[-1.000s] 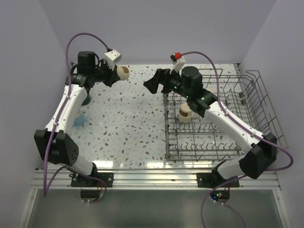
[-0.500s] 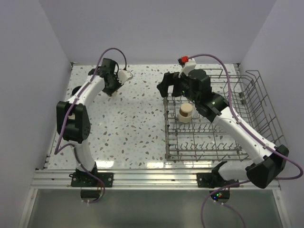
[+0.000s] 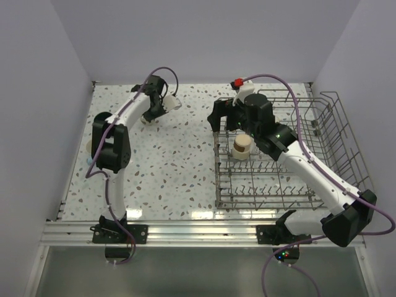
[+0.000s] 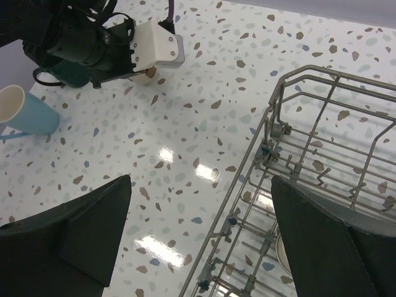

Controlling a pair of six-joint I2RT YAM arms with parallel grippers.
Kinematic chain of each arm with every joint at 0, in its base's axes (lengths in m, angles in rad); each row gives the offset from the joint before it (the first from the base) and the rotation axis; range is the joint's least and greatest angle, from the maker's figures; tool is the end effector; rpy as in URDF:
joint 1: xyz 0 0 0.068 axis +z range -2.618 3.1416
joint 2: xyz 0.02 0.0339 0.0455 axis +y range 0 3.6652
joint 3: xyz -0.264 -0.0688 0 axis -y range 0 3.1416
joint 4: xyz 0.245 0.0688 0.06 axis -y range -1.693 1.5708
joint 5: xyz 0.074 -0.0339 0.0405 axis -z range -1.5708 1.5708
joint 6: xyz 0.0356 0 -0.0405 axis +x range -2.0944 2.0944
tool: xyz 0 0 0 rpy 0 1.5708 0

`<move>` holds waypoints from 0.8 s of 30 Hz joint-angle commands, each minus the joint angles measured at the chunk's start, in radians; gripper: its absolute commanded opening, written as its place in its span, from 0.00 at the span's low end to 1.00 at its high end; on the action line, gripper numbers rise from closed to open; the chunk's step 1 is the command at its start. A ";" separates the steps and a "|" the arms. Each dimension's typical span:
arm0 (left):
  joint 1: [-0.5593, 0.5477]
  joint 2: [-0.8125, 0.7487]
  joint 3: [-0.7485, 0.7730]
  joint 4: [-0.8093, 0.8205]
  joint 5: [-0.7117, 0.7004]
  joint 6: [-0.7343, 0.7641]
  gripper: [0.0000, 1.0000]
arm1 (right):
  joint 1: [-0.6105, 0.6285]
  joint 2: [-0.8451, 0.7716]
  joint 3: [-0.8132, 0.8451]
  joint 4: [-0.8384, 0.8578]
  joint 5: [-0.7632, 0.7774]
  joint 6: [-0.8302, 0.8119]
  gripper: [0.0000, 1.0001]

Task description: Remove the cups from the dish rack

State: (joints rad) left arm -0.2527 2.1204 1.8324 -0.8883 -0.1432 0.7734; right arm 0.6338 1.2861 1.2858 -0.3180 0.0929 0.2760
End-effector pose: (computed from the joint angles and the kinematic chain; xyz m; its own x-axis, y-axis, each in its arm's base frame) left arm 0.4388 -0.1080 0.2257 -0.5038 0.8442 -0.1830 0.7635 0.5343 0.3628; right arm 0.2395 0.1719 0.3925 -0.3840 0.0545 -0.9217 -0.4303 0.8727 0.2309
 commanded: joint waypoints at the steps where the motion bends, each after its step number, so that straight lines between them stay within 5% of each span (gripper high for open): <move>1: 0.006 0.029 0.102 -0.087 -0.009 0.052 0.00 | -0.002 -0.037 -0.005 -0.001 0.010 -0.026 0.98; 15: 0.007 0.119 0.168 -0.206 0.076 0.076 0.04 | -0.003 -0.034 -0.020 -0.087 0.125 -0.021 0.98; 24: 0.007 0.064 0.168 -0.166 0.090 0.055 0.40 | -0.080 -0.002 -0.040 -0.236 0.272 0.020 0.98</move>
State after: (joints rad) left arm -0.2493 2.2215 1.9709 -1.0584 -0.0681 0.8303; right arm 0.6056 1.2743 1.2621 -0.4763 0.2863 0.2729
